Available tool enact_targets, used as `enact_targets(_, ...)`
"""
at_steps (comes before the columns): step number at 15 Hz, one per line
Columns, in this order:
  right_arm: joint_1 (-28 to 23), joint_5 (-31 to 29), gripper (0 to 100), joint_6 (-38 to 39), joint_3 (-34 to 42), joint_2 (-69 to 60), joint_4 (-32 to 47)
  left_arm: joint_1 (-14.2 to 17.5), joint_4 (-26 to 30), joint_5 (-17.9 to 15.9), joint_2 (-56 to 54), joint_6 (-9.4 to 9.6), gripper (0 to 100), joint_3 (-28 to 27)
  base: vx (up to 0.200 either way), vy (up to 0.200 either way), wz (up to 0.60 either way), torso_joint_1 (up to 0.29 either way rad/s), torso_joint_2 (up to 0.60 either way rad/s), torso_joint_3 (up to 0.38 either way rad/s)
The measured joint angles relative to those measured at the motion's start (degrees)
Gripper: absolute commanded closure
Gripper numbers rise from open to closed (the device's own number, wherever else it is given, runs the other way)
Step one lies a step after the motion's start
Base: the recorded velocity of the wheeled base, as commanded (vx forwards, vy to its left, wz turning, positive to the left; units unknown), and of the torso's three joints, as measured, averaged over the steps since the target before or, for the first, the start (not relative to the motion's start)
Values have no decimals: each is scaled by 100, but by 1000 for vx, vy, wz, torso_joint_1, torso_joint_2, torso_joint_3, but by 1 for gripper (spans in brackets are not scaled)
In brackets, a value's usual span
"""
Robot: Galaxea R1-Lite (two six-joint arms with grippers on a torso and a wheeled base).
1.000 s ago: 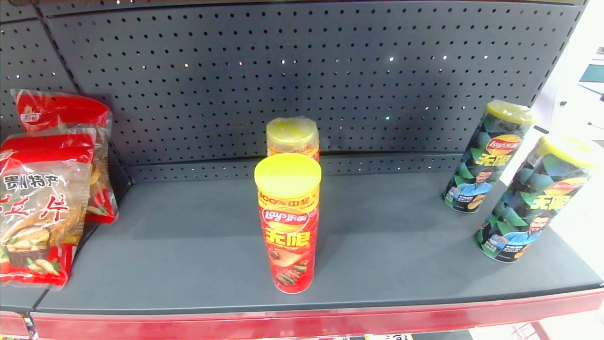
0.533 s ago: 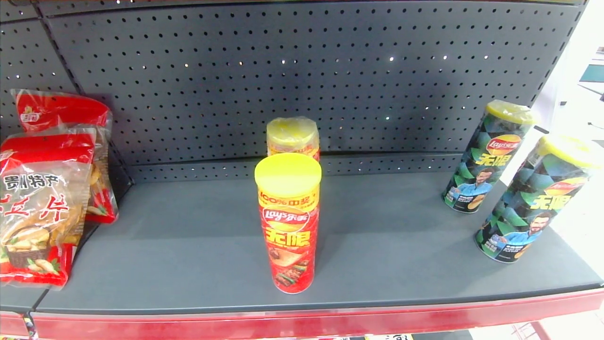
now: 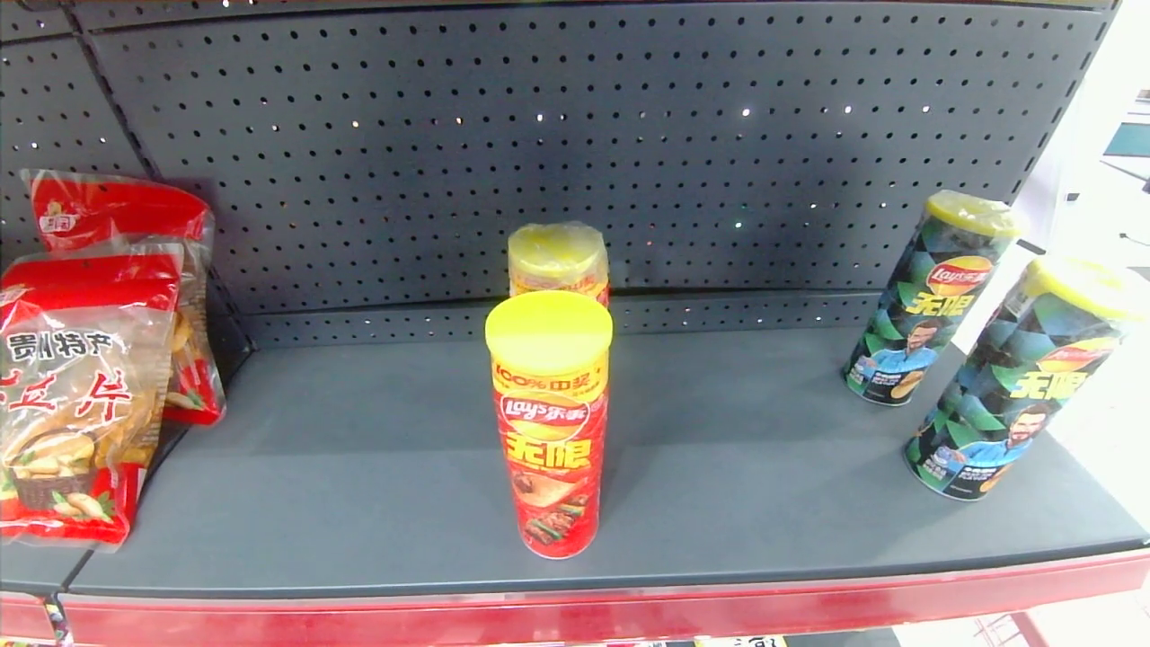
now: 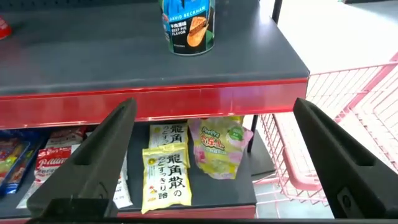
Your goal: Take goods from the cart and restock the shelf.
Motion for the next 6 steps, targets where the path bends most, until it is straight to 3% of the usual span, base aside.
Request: enact_targets(6,0,-33,0,-35,0,-2,9,-1,0,-2,0,0,0,0,0,0,0,0,0,0)
